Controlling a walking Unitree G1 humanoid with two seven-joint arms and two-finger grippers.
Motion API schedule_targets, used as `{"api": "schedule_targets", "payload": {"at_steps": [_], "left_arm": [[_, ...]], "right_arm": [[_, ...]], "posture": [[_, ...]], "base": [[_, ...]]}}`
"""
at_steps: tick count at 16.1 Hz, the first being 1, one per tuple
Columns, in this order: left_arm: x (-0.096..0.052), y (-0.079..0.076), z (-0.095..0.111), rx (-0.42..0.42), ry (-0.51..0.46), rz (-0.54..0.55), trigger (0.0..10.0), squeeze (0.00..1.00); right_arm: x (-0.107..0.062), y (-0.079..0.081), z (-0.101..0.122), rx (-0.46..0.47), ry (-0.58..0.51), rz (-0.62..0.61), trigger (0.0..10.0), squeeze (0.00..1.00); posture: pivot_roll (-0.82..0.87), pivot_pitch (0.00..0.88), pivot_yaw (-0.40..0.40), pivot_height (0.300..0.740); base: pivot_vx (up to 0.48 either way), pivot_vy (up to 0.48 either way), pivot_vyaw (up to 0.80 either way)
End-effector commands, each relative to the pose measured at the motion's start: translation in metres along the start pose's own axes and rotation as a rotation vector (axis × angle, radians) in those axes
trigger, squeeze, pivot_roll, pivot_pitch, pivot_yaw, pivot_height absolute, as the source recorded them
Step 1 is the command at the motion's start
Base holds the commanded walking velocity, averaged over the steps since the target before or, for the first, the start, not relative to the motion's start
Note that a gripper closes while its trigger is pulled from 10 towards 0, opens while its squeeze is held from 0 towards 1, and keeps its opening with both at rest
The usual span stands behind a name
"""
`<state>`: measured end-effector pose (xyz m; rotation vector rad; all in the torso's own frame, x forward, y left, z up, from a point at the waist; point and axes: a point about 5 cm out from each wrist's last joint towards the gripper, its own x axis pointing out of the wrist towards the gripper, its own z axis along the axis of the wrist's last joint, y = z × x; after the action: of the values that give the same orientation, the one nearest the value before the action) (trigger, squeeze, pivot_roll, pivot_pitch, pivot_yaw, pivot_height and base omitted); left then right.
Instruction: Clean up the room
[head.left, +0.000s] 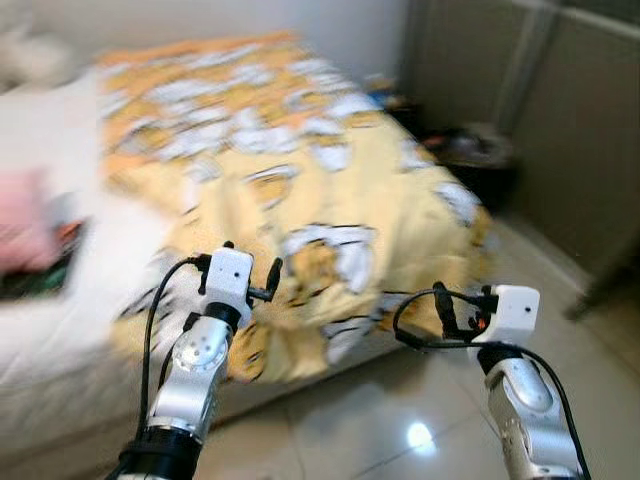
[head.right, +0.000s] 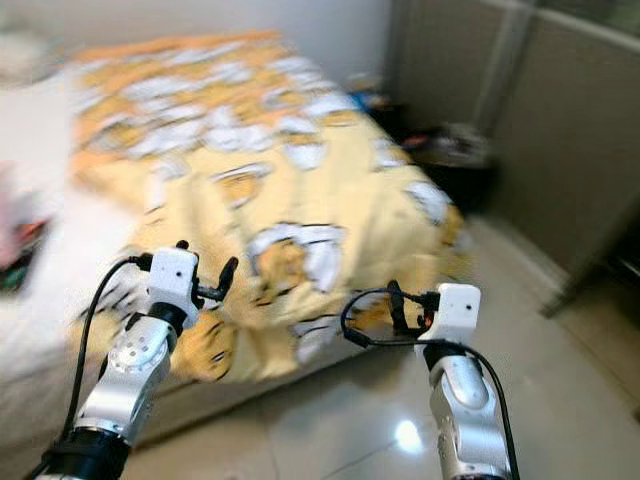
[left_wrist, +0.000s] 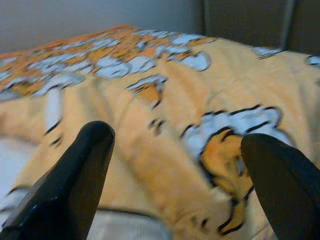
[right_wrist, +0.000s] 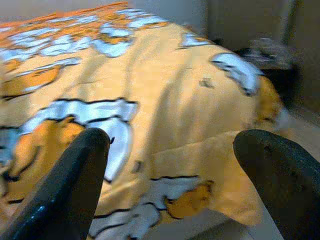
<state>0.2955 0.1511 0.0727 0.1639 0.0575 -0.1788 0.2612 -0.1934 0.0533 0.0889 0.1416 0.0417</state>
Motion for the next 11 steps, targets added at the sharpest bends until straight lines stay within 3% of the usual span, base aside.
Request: {"api": "schedule_targets", "payload": {"at_steps": [1, 3, 7, 8, 11], "left_arm": [[0.001, 0.002, 0.001, -0.003, -0.004, 0.006, 10.0, 0.00], [0.000, 0.007, 0.000, -0.082, -0.002, 0.050, 10.0, 0.00], [-0.003, 0.020, -0.009, -0.203, 0.036, 0.173, 10.0, 0.00], [-0.004, 0.017, -0.011, -0.182, 0.043, 0.161, 10.0, 0.00], [-0.002, 0.014, -0.011, -0.161, 0.043, 0.151, 10.0, 0.00]], "right_arm": [[0.002, 0.003, 0.001, -0.010, -0.006, 0.018, 10.0, 0.18], [0.004, 0.001, 0.003, 0.000, -0.014, -0.034, 10.0, 0.16], [0.007, -0.005, 0.023, -0.050, -0.103, -0.072, 10.0, 0.23], [0.007, -0.005, 0.023, -0.069, -0.092, -0.051, 10.0, 0.24], [0.008, -0.004, 0.021, -0.093, -0.076, -0.015, 10.0, 0.31]], "posture": [[-0.14, 0.000, 0.023, 0.740], [-0.14, 0.000, 0.021, 0.740], [-0.14, 0.000, -0.010, 0.740], [-0.14, 0.000, -0.019, 0.740], [-0.14, 0.000, -0.028, 0.740]], "base": [[0.000, 0.000, 0.46], [0.000, 0.476, 0.00], [0.000, 0.453, 0.67], [0.000, 0.439, 0.62], [0.000, 0.000, 0.62]]}}
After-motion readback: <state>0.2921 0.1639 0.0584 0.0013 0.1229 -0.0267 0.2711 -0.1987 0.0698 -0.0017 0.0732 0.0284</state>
